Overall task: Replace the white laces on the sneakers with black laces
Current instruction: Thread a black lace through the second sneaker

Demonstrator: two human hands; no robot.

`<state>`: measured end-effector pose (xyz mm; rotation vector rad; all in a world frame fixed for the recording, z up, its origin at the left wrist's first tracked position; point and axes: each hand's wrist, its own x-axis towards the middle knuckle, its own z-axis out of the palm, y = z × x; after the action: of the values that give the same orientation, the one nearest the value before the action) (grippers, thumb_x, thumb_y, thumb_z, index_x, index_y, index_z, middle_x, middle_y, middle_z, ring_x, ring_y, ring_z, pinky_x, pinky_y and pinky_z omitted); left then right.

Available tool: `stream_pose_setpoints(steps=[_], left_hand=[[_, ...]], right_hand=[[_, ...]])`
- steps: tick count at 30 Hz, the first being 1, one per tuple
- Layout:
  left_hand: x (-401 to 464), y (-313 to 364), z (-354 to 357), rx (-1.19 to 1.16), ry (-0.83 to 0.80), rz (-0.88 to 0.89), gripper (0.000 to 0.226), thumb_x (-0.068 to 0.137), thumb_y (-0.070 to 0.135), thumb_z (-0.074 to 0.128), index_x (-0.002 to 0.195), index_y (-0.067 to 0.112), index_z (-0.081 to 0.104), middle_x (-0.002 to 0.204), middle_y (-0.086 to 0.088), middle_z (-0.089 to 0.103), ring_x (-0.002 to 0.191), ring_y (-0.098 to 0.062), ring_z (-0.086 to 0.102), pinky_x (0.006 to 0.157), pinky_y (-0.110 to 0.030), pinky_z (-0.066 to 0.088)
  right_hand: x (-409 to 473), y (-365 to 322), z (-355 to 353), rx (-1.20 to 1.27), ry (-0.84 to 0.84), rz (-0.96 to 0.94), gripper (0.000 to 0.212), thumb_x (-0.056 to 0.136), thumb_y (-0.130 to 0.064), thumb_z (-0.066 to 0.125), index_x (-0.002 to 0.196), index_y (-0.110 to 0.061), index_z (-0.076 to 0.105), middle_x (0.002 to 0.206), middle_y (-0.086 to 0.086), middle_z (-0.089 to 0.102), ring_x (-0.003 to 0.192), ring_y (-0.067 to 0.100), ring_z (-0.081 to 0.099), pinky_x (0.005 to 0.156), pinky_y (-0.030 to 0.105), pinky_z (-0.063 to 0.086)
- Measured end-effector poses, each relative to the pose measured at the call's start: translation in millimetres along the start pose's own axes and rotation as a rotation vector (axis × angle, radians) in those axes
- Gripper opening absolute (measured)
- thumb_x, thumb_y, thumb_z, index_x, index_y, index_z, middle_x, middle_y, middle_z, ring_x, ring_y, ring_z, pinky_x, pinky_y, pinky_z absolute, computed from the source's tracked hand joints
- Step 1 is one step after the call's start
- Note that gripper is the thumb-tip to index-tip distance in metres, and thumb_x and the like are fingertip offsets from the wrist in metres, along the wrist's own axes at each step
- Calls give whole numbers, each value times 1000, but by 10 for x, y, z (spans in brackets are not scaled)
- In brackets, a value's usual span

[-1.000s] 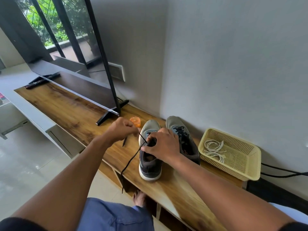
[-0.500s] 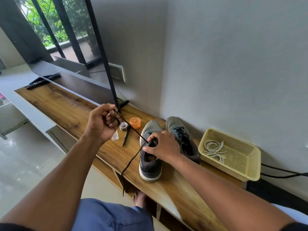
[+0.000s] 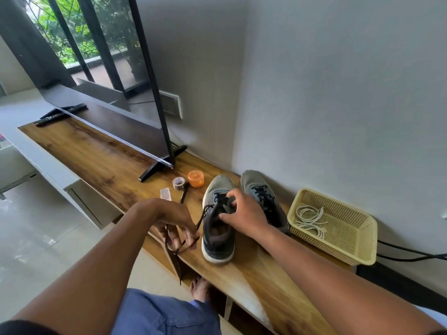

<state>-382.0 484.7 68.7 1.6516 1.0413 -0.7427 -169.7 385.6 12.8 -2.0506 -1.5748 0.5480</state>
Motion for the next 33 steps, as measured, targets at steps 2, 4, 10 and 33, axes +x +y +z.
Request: stream_pose_setpoints(steps=[2, 4, 10, 33], left_hand=[[3, -1, -13, 73, 40, -25, 25, 95, 44, 70, 103, 26, 85, 121, 11, 76, 100, -10, 75, 99, -37, 58], [31, 3, -33, 103, 192, -52, 25, 98, 42, 68, 105, 24, 83, 112, 10, 79, 100, -13, 77, 96, -40, 60], [290, 130, 15, 132, 714, 79, 19, 102, 16, 60, 117, 26, 69, 112, -3, 69, 94, -19, 71, 71, -31, 61], [-259, 347, -274, -758, 1135, 725, 47, 100, 35, 69, 63, 10, 53, 55, 0, 39, 45, -10, 39, 48, -19, 40]], right_hand=[[0, 2, -9, -32, 28, -43, 52, 79, -45, 79, 125, -31, 59, 103, -13, 58, 102, 13, 64, 82, 33, 56], [-2, -4, -20, -54, 45, -62, 44, 81, -43, 78, 120, -31, 61, 102, -13, 63, 97, 11, 65, 81, 36, 59], [5, -15, -25, -58, 34, -72, 49, 81, -39, 81, 124, -27, 60, 101, -10, 64, 95, 12, 65, 76, 31, 58], [-11, -368, -280, 48, 100, -154, 44, 92, -40, 68, 132, -29, 56, 130, -6, 62, 120, 14, 57, 99, 40, 53]])
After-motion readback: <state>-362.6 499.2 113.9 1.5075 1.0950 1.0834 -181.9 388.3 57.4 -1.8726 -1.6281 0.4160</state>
